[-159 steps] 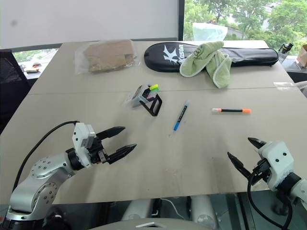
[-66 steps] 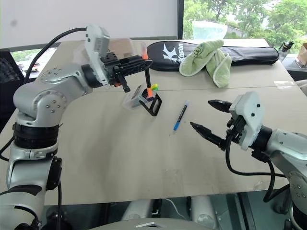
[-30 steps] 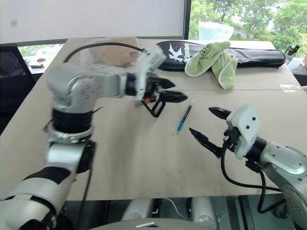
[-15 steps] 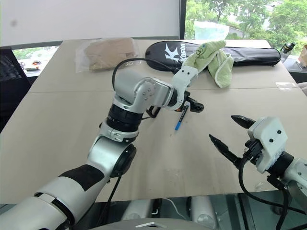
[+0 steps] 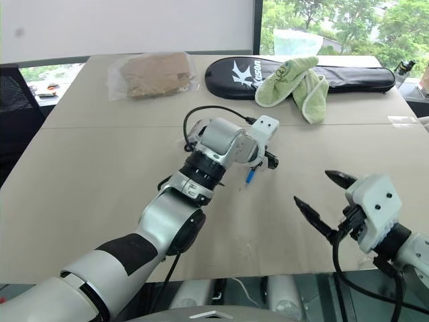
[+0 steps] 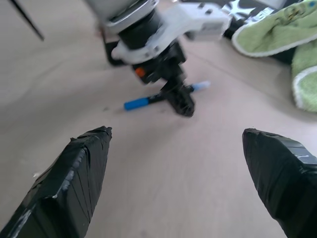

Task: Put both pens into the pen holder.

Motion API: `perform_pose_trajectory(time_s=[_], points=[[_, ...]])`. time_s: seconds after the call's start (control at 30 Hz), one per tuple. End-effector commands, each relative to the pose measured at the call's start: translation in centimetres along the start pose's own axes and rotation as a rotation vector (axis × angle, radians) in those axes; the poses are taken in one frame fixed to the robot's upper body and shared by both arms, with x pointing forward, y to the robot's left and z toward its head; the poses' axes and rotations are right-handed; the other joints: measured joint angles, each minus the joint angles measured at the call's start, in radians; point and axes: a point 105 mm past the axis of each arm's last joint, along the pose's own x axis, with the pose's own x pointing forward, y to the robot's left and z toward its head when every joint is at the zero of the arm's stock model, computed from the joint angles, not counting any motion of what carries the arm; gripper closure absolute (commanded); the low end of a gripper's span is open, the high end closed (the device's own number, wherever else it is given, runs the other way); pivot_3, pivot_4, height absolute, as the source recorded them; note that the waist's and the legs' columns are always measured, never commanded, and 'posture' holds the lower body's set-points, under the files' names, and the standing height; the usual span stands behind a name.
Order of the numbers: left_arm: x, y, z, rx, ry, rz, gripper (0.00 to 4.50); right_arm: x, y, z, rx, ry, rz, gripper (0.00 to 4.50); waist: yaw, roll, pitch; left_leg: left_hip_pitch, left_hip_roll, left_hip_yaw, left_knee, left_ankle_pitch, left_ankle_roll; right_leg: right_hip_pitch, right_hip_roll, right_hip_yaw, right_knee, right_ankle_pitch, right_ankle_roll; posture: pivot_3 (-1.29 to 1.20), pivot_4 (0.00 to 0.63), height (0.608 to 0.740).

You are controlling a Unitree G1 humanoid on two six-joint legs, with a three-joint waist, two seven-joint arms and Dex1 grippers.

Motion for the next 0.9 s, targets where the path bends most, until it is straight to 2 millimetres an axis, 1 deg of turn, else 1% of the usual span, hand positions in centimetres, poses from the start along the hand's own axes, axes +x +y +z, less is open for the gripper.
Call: perform_pose_trajectory(time_s=[0.03, 0.17, 0.2, 0.23, 0.27, 0.3, 0.33, 0.37, 0.4, 0.47, 0.5, 0.53, 0.63, 0.67, 0.73, 0.77, 0.83, 0.87, 0.9], points=[[0.3, -0.9, 0.7, 0.026, -0.024, -0.017, 1.77, -0.8, 0.2, 0.9, -0.076, -0.014, 0.004, 0.02, 0.002, 0.000, -0.001, 0.000, 0.000, 0.000, 0.000, 0.000, 0.000, 0.001, 0.000, 0.000, 0.000, 0.000, 0.000, 0.00, 0.150, 0.740], [0.5, -1.3, 0.7, 0.042, -0.034, -0.057, 3.67, -1.2, 0.1, 0.6, -0.087, 0.011, 0.003, 0.02, 0.012, 0.001, -0.001, 0.001, 0.000, -0.001, 0.002, 0.000, 0.000, 0.002, -0.001, 0.000, 0.000, -0.002, -0.002, 0.00, 0.150, 0.740], [0.5, -1.4, 0.7, 0.045, -0.037, -0.067, 4.26, -1.3, 0.0, 0.6, -0.088, 0.010, -0.004, 0.02, 0.013, 0.001, -0.001, 0.000, 0.000, -0.001, 0.003, 0.000, 0.000, 0.002, -0.001, -0.001, 0.000, -0.002, -0.002, 0.00, 0.150, 0.740], [0.4, -1.5, 0.7, 0.047, -0.039, -0.074, 4.43, -1.3, -0.1, 0.6, -0.089, 0.010, -0.009, 0.02, 0.016, 0.001, -0.001, 0.000, 0.000, -0.001, 0.003, 0.000, 0.000, 0.002, -0.001, -0.001, 0.000, -0.002, -0.002, 0.00, 0.150, 0.740], [0.0, -1.8, 1.0, 0.029, -0.057, -0.118, 4.43, -1.3, -0.2, 0.7, -0.084, 0.004, -0.019, 0.02, 0.019, 0.001, -0.001, 0.000, 0.000, -0.001, 0.003, 0.000, 0.001, 0.002, -0.001, -0.001, 0.000, -0.002, -0.002, 0.00, 0.150, 0.740], [-0.8, -2.3, 1.5, 0.002, -0.076, -0.196, 4.43, -1.2, -0.4, 0.7, -0.075, -0.001, -0.030, 0.02, 0.020, 0.001, -0.001, 0.000, 0.000, -0.001, 0.003, -0.001, 0.001, 0.002, -0.001, -0.001, 0.000, -0.002, -0.002, 0.00, 0.150, 0.740], [-1.7, -2.4, 1.9, -0.026, -0.096, -0.252, 4.43, -1.1, -0.5, 0.8, -0.062, -0.007, -0.039, 0.02, 0.019, 0.001, -0.001, -0.001, 0.000, -0.001, 0.003, -0.001, 0.001, 0.001, -0.001, -0.001, 0.000, -0.002, -0.002, 0.00, 0.150, 0.740], [-2.8, -2.6, 2.5, -0.045, -0.129, -0.318, 4.43, -1.0, -0.7, 0.8, -0.050, -0.012, -0.048, 0.02, 0.019, 0.001, 0.000, -0.001, 0.000, -0.001, 0.003, -0.001, 0.001, 0.001, -0.001, -0.001, 0.000, -0.001, -0.002, 0.00, 0.150, 0.740], [-4.3, -3.1, 3.1, -0.072, -0.168, -0.425, 4.43, -0.9, -0.9, 0.8, -0.025, -0.018, -0.062, 0.02, 0.019, 0.001, 0.000, -0.002, 0.000, -0.001, 0.003, -0.001, 0.001, 0.000, -0.001, -0.001, 0.000, -0.001, -0.002, 0.00, 0.150, 0.740], [-7.0, -3.4, 4.0, -0.111, -0.234, -0.579, 4.43, -0.6, -1.1, 0.8, 0.044, -0.037, -0.079, 0.02, 0.016, 0.001, 0.000, -0.003, 0.001, -0.001, 0.003, -0.001, 0.001, -0.002, -0.001, 0.000, 0.000, 0.002, -0.004, 0.00, 0.150, 0.740], [-8.6, -3.4, 4.4, -0.138, -0.263, -0.669, 4.43, -0.3, -1.2, 0.9, 0.096, -0.056, -0.080, 0.02, 0.014, 0.001, 0.000, -0.003, 0.001, 0.000, 0.003, -0.001, 0.001, -0.002, -0.001, 0.000, 0.000, 0.002, -0.004, 0.00, 0.150, 0.740], [-10.0, -3.0, 5.1, -0.159, -0.329, -0.735, 4.43, 0.0, -1.1, 1.1, 0.138, -0.078, -0.069, 0.02, 0.009, 0.001, 0.000, -0.003, 0.002, 0.000, 0.003, -0.001, 0.001, -0.002, -0.001, 0.000, 0.000, 0.001, -0.004, 0.00, 0.150, 0.740], [-13.1, -1.9, 5.6, -0.168, -0.457, -0.860, 4.43, 0.9, -0.7, 1.8, 0.200, -0.119, -0.039, 0.02, -0.002, 0.002, 0.000, -0.002, 0.002, 0.000, 0.003, -0.001, 0.001, -0.002, 0.000, 0.000, 0.001, 0.000, -0.006, 0.00, 0.150, 0.740], [-14.5, -1.6, 5.2, -0.153, -0.514, -0.942, 4.43, 1.3, -0.6, 2.0, 0.206, -0.132, -0.029, 0.02, -0.001, 0.002, 0.000, -0.002, 0.002, 0.000, 0.003, -0.001, 0.001, -0.001, 0.000, 0.000, 0.002, 0.000, -0.006, 0.00, 0.150, 0.740], [-16.3, -1.1, 3.5, -0.080, -0.553, -1.017, 4.43, 1.8, -0.5, 2.3, 0.212, -0.146, -0.017, 0.02, -0.002, 0.002, 0.000, -0.002, 0.001, -0.001, 0.003, -0.001, 0.001, 0.000, -0.001, -0.001, 0.001, 0.000, -0.006, 0.00, 0.150, 0.740], [-16.8, -0.4, 1.9, -0.012, -0.560, -1.025, 4.43, 2.0, -0.5, 2.4, 0.211, -0.151, -0.011, 0.02, -0.010, 0.002, 0.000, 0.000, 0.000, 0.000, 0.003, -0.001, 0.001, 0.001, -0.001, 0.000, 0.001, 0.000, -0.006, 0.00, 0.150, 0.740], [-17.2, 1.8, -2.0, 0.129, -0.568, -0.986, 4.43, 2.4, -0.5, 2.5, 0.196, -0.151, 0.002, 0.02, -0.031, 0.004, -0.001, 0.002, 0.001, 0.003, 0.003, 0.000, 0.000, 0.001, 0.000, 0.004, 0.002, 0.000, -0.006, 0.00, 0.150, 0.740], [-17.6, 2.7, -3.1, 0.172, -0.589, -0.970, 4.43, 2.6, -0.6, 2.5, 0.192, -0.149, 0.006, 0.02, -0.041, 0.004, -0.001, 0.004, 0.002, 0.004, 0.001, 0.000, 0.000, 0.000, 0.000, 0.005, 0.002, 0.000, -0.007, 0.00, 0.150, 0.740], [-18.3, 3.3, -3.4, 0.170, -0.608, -0.981, 4.43, 2.6, -0.6, 2.5, 0.189, -0.147, 0.008, 0.02, -0.040, 0.004, -0.001, 0.007, 0.002, 0.004, -0.004, 0.000, -0.001, 0.000, 0.002, 0.009, 0.002, 0.000, -0.007, 0.00, 0.150, 0.740]])
